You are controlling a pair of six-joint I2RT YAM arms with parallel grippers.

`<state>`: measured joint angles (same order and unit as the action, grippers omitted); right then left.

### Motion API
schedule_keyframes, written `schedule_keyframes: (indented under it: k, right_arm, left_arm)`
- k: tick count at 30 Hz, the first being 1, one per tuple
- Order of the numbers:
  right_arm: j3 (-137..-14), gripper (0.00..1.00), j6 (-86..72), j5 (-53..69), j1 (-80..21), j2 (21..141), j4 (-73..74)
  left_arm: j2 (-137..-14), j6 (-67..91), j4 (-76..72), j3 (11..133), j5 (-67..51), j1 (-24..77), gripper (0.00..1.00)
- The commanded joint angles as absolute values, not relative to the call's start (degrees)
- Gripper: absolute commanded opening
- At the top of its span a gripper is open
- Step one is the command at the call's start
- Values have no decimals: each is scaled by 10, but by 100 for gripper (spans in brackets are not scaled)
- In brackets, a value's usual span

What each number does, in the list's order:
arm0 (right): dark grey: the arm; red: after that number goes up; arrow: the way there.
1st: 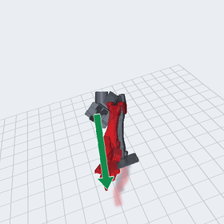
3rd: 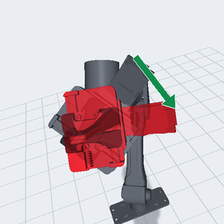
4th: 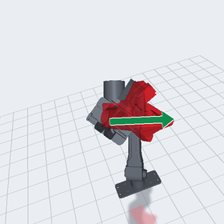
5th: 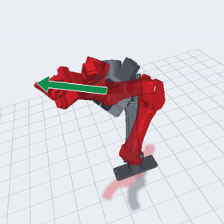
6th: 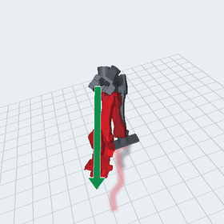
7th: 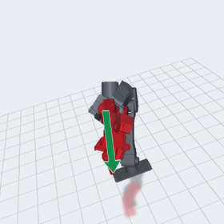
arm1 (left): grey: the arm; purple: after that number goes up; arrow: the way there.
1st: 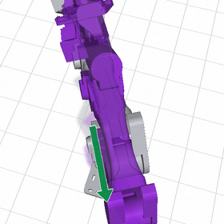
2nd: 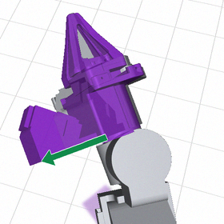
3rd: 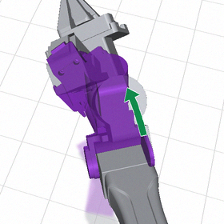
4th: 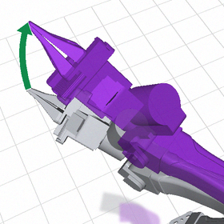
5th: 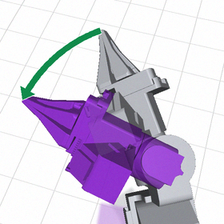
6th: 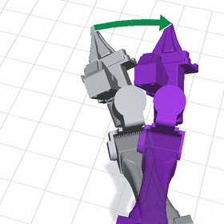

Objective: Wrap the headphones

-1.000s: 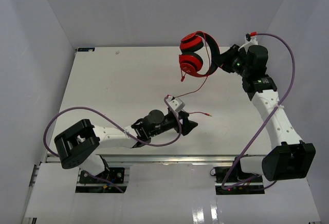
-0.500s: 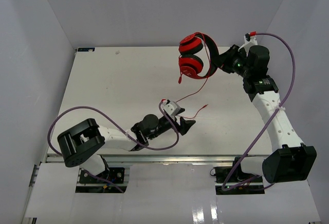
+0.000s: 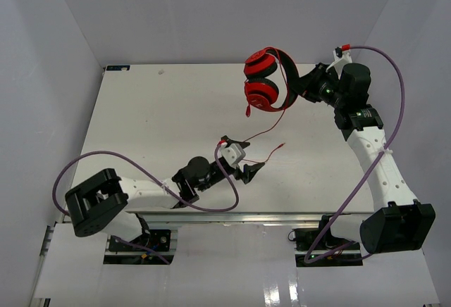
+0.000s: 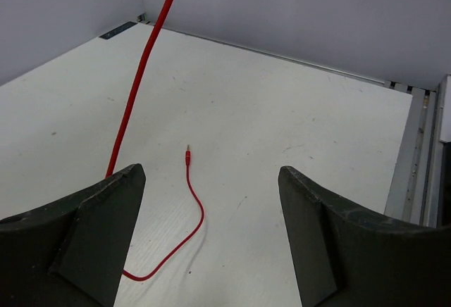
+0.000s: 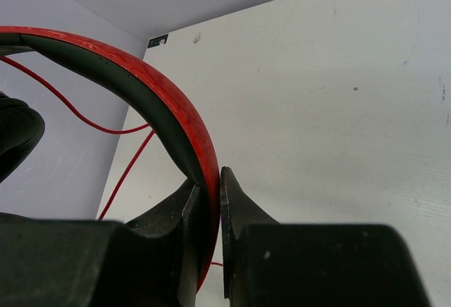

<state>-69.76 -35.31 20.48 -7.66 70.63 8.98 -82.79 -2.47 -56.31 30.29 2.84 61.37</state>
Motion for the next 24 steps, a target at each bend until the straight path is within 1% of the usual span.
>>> schedule_keyframes:
  k: [1, 3, 6, 10, 14, 16, 18, 19, 21, 22, 24]
  right_arm:
    - [-727, 8, -360, 227, -76, 691, 58]
    - [-726, 8, -360, 230, -76, 693, 57]
    - [-724, 8, -363, 234, -76, 693, 54]
    - [-723, 8, -363, 235, -77, 690, 54]
    - [-722, 8, -360, 240, -76, 682, 56]
    - [-721, 8, -361, 241, -76, 679, 56]
    - [-721, 8, -362, 244, -77, 677, 57]
    - [-721, 8, -362, 246, -77, 676, 58]
    - [-722, 8, -362, 247, -76, 675, 59]
    - [-722, 8, -363, 248, -76, 674, 58]
    - [-725, 8, -365, 249, -76, 674, 58]
  left_arm:
    - [-740, -71, -474, 290, -40, 625, 87]
    - [-710, -93, -443, 282, -18, 629, 87]
    - [-697, -134, -456, 263, 50, 627, 89]
    - [-733, -151, -468, 274, 60, 594, 90]
    - [-807, -144, -486, 317, 39, 566, 90]
    - [-843, -142, -488, 346, 33, 562, 87]
    - [-862, -139, -485, 365, 26, 559, 78]
    - [-871, -136, -484, 373, 20, 559, 65]
    - [-878, -128, -492, 375, 18, 559, 44]
    - [-879, -124, -501, 369, 11, 559, 30]
    - [-880, -113, -504, 356, 4, 559, 19]
